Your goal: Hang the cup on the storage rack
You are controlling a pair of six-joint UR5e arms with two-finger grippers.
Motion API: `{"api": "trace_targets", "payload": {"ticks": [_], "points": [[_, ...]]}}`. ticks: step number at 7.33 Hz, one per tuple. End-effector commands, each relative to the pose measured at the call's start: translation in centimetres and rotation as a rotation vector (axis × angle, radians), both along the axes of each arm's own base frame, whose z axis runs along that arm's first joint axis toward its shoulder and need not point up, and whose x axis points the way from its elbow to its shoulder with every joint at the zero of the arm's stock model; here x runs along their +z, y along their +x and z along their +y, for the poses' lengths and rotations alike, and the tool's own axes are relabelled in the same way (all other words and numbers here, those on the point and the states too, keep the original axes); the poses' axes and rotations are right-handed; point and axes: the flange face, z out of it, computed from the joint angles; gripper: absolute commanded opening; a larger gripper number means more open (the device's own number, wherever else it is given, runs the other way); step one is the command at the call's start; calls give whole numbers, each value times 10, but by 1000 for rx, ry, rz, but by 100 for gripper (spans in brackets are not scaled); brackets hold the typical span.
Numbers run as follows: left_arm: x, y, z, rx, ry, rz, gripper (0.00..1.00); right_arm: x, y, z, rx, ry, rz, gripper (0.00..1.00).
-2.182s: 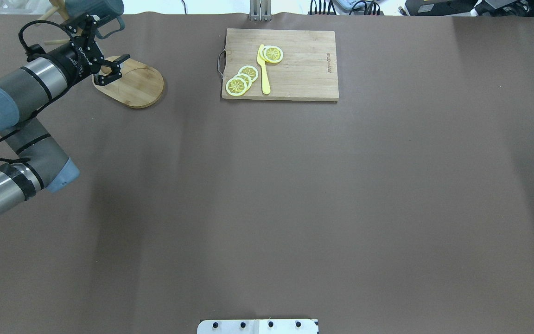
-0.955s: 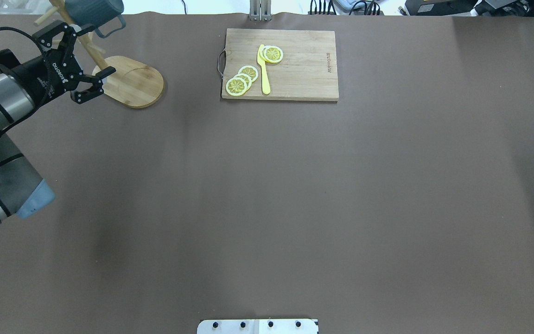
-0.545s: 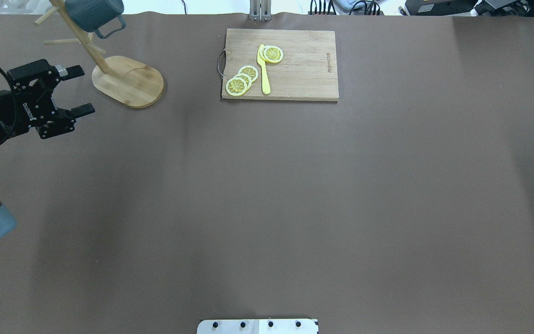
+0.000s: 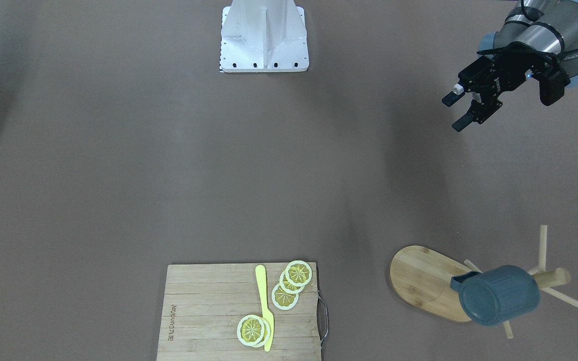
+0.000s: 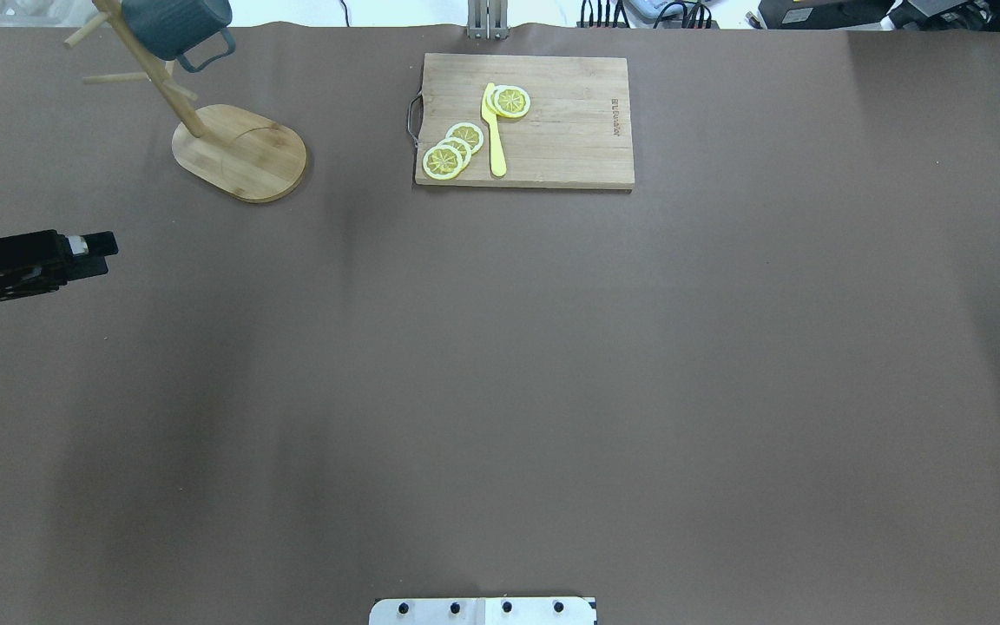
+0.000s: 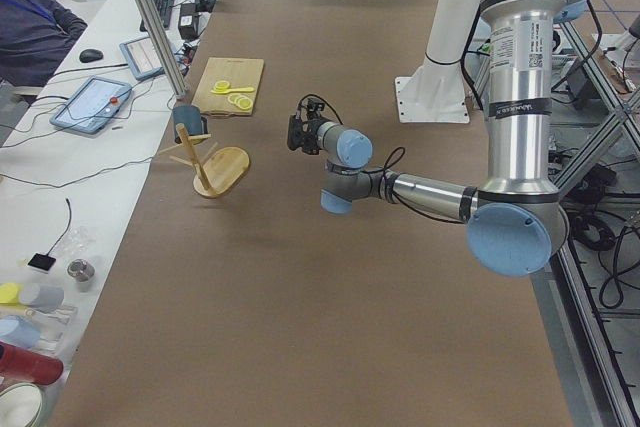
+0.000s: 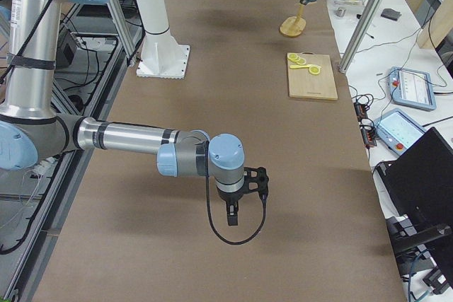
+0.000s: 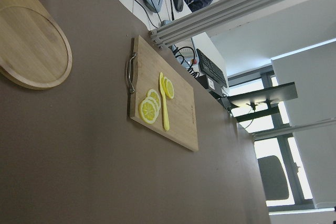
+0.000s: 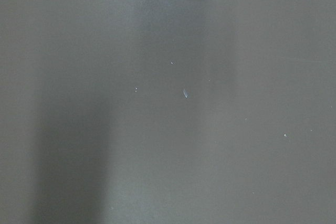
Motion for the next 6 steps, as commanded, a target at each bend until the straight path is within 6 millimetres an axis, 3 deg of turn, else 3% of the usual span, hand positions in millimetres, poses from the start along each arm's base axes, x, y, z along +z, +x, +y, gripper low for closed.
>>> {"api": "trace_targets", "payload": {"ticks": [1,3,5,6], "points": [[12,-14,1,-48,143,-254,99,1,0,1,0,3,-1,100],[15,-36,8,-59,235,-483,99,2,0,1,1,-1,-3,100],[43,-60,5,-60,327,-693,99,3,0,2,1,-4,-4,100],[56,-81,-5,-67,360,-822,99,3,0,2,1,-3,-4,100]]}}
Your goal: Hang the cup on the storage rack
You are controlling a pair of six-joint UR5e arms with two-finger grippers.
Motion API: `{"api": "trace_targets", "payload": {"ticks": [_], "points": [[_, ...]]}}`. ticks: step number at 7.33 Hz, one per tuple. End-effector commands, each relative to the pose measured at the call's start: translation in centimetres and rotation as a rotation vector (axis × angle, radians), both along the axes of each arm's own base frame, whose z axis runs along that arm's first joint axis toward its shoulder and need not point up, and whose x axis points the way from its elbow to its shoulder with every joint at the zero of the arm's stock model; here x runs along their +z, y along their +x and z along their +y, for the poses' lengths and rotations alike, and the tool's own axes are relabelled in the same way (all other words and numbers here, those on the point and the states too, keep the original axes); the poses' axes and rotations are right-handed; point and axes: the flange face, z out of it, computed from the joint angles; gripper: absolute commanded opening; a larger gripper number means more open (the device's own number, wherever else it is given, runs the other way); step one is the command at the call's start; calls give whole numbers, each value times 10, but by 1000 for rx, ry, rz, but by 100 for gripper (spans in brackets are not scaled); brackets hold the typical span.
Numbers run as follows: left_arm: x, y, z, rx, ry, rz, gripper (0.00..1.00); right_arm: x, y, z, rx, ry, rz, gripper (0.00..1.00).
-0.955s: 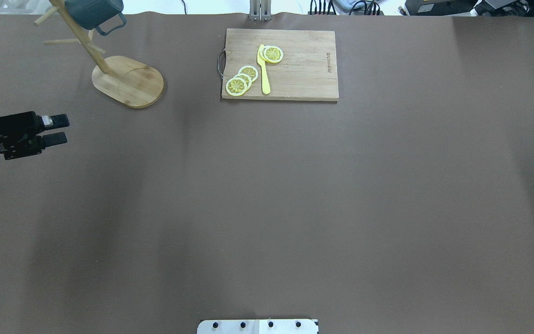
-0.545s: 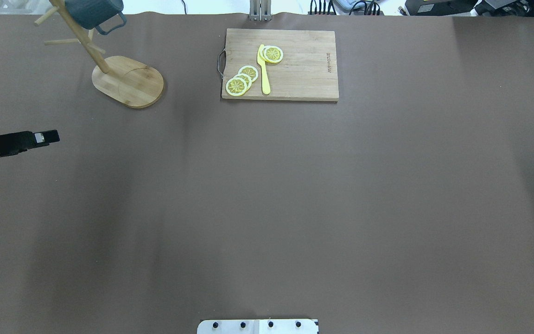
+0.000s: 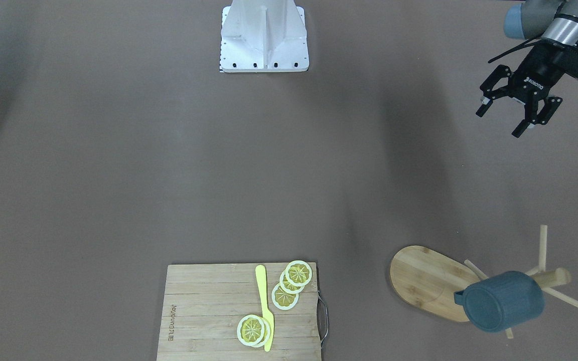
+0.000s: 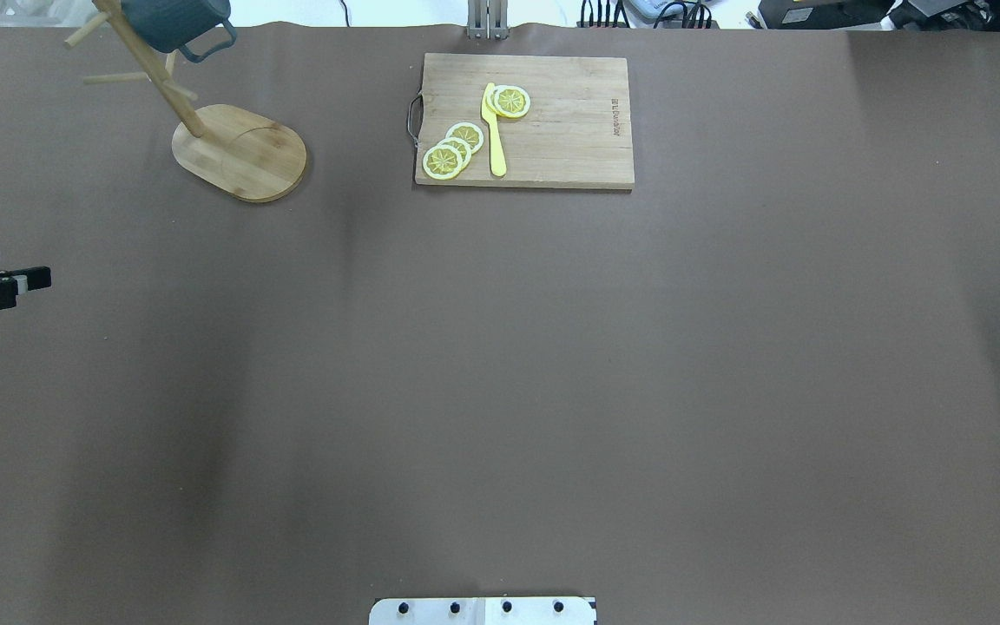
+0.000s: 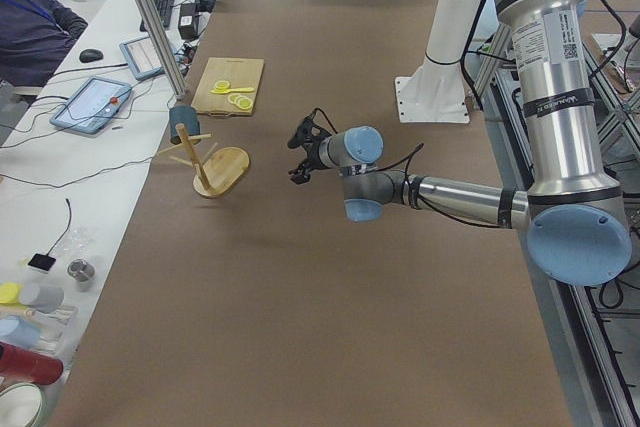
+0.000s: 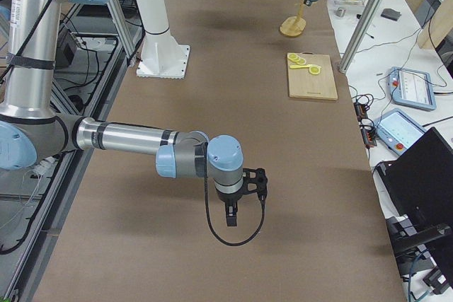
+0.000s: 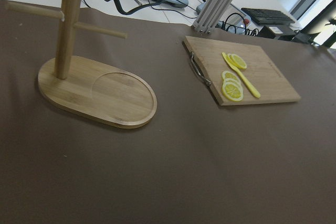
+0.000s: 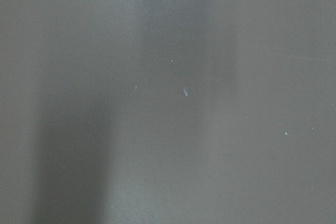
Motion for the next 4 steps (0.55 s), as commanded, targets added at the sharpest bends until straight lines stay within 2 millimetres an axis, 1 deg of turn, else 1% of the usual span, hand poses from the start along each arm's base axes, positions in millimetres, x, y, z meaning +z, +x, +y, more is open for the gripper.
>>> {"api": "trace_targets", "payload": {"ticks": [1,2,3,4], "points": [[30,-40,-16,-2,65,-278,99,1,0,1,0,-3,0,100],[42,-57,-23,35,58,-384,99,1,0,1,0,-3,-2,100],[46,-85,-28,102,15,-432,99,2,0,1,-1,-4,-2,100],[52,-114,-32,125,-31,-487,99,1,0,1,0,-3,-2,100]]}}
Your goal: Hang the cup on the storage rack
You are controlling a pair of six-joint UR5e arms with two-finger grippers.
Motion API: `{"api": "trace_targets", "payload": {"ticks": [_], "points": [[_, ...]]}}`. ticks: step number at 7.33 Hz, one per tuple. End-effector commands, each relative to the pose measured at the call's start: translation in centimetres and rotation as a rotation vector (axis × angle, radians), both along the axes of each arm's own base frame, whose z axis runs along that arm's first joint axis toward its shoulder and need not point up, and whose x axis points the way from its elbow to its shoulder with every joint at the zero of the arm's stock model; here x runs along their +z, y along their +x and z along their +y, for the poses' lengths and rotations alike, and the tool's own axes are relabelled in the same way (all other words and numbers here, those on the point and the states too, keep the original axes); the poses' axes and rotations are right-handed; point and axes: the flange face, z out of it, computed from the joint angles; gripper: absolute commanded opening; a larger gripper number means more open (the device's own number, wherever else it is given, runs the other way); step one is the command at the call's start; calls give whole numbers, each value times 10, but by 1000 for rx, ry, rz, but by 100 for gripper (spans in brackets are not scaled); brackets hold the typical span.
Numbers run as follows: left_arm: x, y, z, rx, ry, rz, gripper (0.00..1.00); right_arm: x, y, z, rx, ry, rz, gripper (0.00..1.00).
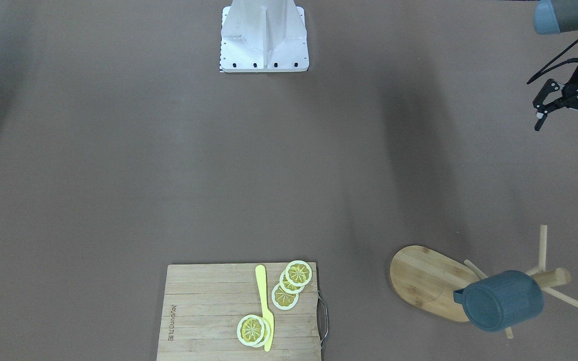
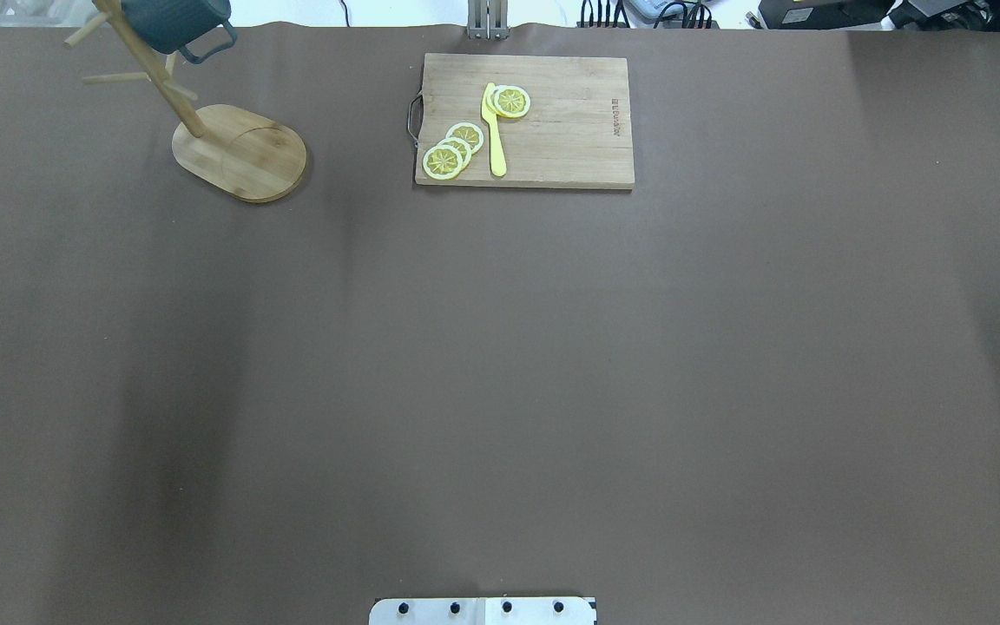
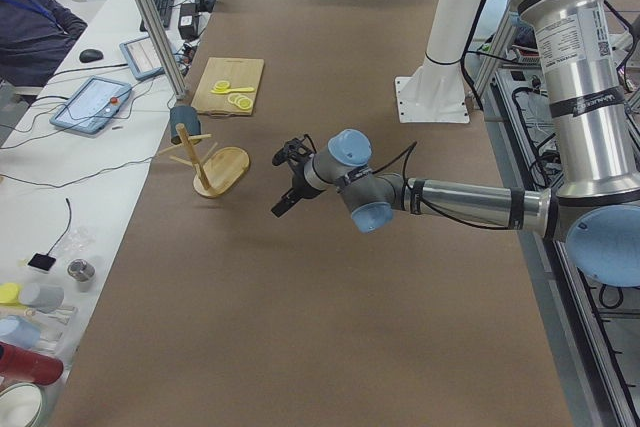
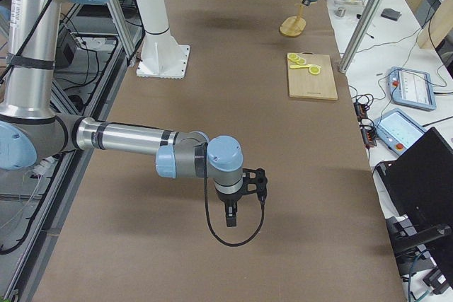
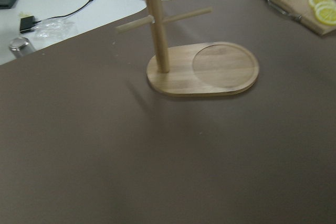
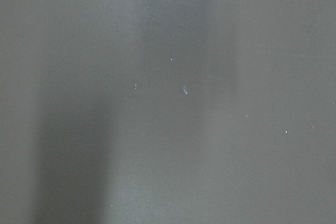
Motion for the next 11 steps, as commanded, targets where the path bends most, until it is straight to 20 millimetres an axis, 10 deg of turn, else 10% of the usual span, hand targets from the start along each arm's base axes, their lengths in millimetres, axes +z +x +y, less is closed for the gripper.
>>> {"api": "trace_targets", "payload": {"ticks": [1,5,11], "points": [[21,-48,-5,35,-147,-119,99,0,0,0,-1,1,1,100],[79,-88,14,101,-711,-36,99,0,0,0,-1,0,1,100],[101,-113,14,38,-753,12,99,20,-1,13,3,-46,0,100]]}}
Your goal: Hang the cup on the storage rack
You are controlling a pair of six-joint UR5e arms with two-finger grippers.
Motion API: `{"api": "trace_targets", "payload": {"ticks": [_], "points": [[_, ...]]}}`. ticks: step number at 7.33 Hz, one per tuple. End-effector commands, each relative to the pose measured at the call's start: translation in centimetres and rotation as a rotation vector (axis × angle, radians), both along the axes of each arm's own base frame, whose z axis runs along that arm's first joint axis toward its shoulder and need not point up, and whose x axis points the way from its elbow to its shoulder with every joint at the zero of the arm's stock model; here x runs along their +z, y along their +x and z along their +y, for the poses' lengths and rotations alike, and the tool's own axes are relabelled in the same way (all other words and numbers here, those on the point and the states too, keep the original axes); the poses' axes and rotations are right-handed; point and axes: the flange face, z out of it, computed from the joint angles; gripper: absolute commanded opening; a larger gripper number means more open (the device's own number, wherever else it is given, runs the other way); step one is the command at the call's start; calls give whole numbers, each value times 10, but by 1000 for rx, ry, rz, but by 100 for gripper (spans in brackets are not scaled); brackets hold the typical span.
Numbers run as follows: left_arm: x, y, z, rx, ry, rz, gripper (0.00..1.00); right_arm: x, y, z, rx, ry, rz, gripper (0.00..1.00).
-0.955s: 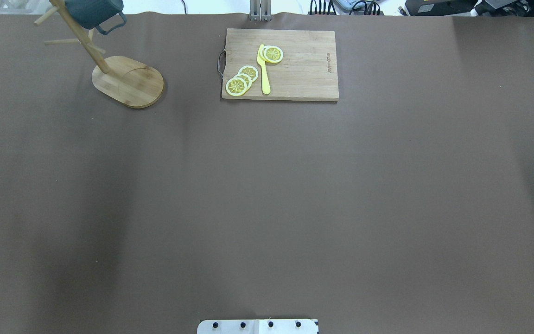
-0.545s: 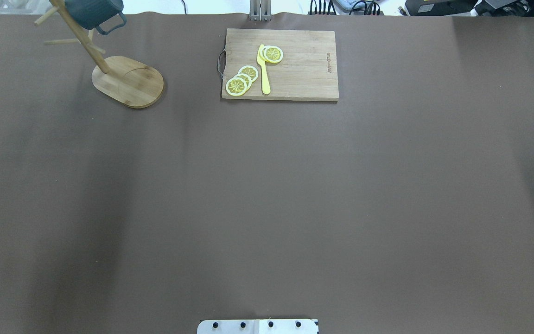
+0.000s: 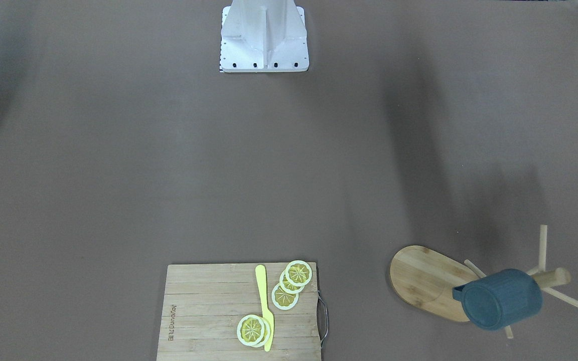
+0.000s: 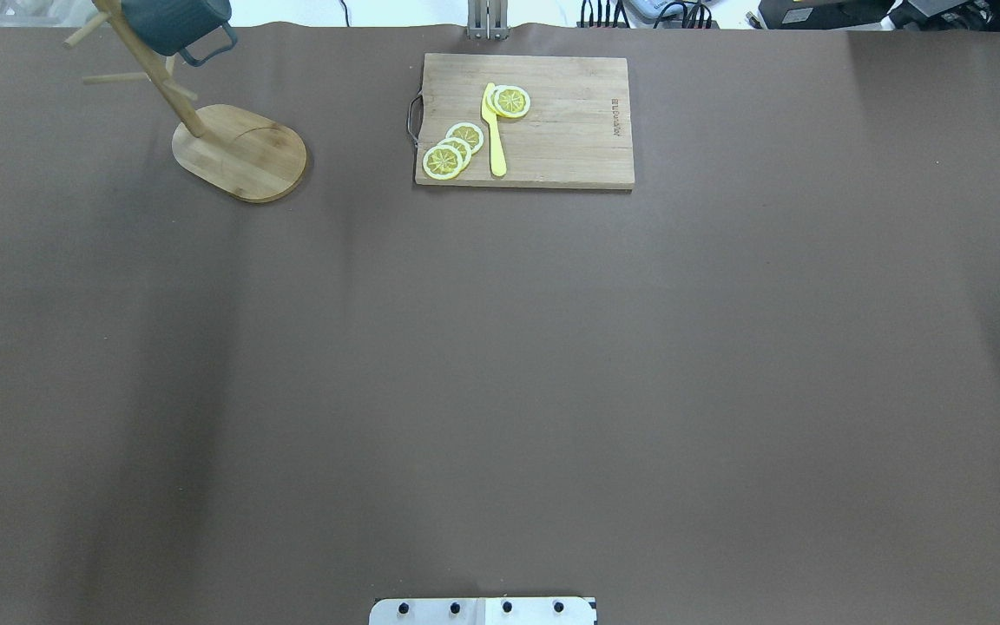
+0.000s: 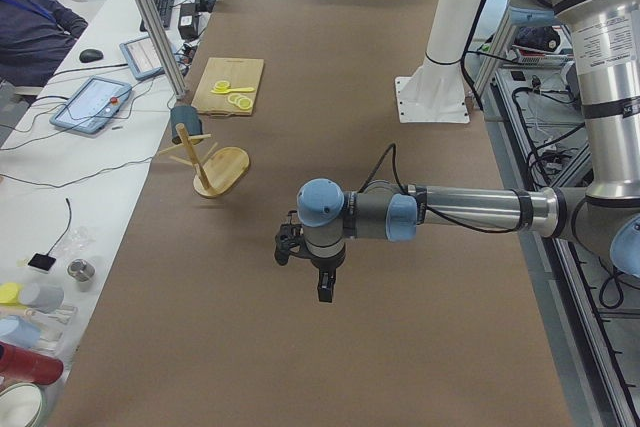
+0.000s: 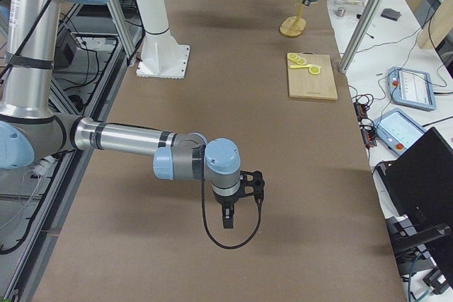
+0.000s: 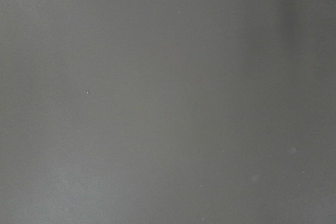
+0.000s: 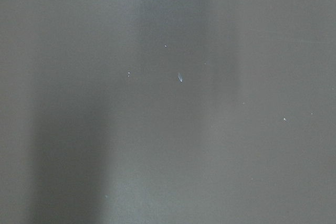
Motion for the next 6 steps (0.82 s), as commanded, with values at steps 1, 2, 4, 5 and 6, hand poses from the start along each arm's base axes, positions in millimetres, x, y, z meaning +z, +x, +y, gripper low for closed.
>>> {"api": "trace_targets", "payload": {"ticks": [1,2,4,5,6], "points": [[-18,-11,-19,-29,50,4,99,11,0,5,5,-27,0,100],[-27,-11,-17,-28,68,5,99,20,-1,11,6,-48,-6,100],[-24,-12,-14,-29,64,13,99,14,-3,11,0,-31,-31,100],[-26,-12,-11,-28,62,6,99,11,-7,6,-7,-29,-33,100],[-25,-12,-10,-29,61,8,99,1,-11,4,-15,-31,-39,100]]}}
